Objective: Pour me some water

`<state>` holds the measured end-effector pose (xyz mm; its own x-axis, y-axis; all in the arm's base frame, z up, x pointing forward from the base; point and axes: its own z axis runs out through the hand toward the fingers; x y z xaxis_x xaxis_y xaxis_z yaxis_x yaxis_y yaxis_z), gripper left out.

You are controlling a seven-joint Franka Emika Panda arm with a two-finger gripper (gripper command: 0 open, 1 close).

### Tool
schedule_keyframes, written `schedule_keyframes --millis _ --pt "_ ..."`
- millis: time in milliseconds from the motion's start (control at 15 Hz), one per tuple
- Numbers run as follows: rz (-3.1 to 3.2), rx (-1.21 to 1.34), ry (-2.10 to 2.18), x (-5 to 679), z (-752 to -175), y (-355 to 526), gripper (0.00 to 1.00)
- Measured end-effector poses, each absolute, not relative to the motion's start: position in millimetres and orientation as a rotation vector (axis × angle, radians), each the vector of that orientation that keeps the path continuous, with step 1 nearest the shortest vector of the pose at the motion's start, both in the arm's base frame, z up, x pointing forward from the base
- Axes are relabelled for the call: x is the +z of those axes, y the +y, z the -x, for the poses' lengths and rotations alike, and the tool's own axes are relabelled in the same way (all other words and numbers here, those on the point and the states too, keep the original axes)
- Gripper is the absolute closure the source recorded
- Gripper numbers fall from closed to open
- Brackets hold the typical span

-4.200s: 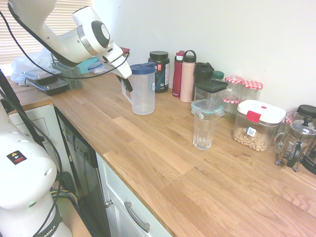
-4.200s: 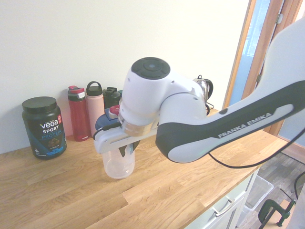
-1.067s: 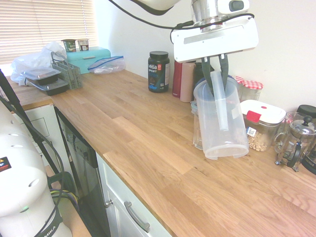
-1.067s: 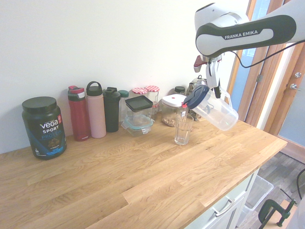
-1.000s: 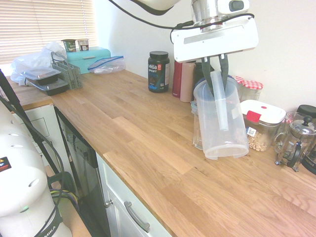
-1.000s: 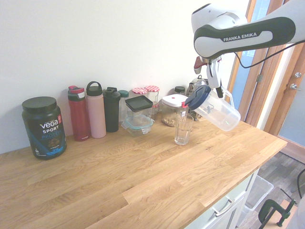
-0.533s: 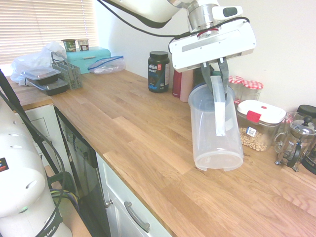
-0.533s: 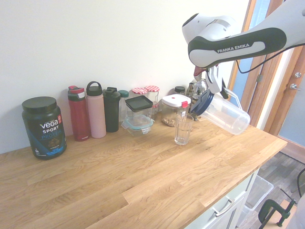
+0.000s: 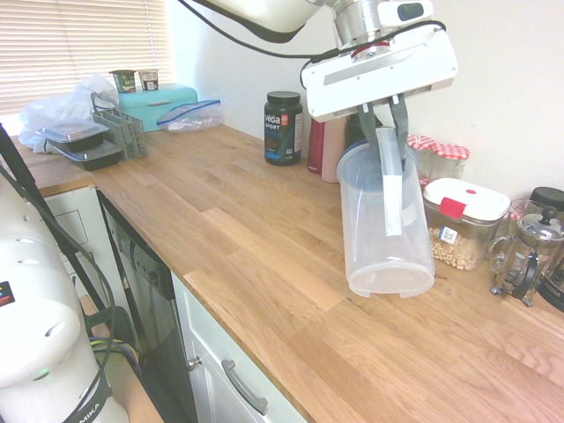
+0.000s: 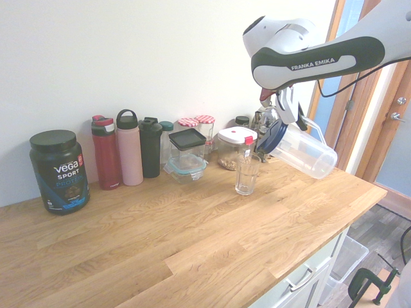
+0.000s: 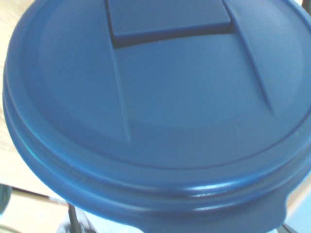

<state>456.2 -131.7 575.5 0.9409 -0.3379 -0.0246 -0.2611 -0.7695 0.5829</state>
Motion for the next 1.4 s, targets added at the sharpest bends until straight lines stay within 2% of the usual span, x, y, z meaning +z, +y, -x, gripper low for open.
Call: schedule_keyframes --millis 333,533,867,1200,1400 --pt "-2.701 0.058 -0.603 584.7 -384.0 -203.9 1.00" --pt "-2.783 0.156 -0.805 560.7 -369.3 -224.9 1.00" --pt "-2.800 0.366 -1.146 532.2 -382.6 -207.3 1.00" --pt "-2.679 0.650 -1.413 536.3 -354.1 -201.6 1.00" --pt "-2.579 0.683 -1.571 513.4 -330.7 -187.2 1.00"
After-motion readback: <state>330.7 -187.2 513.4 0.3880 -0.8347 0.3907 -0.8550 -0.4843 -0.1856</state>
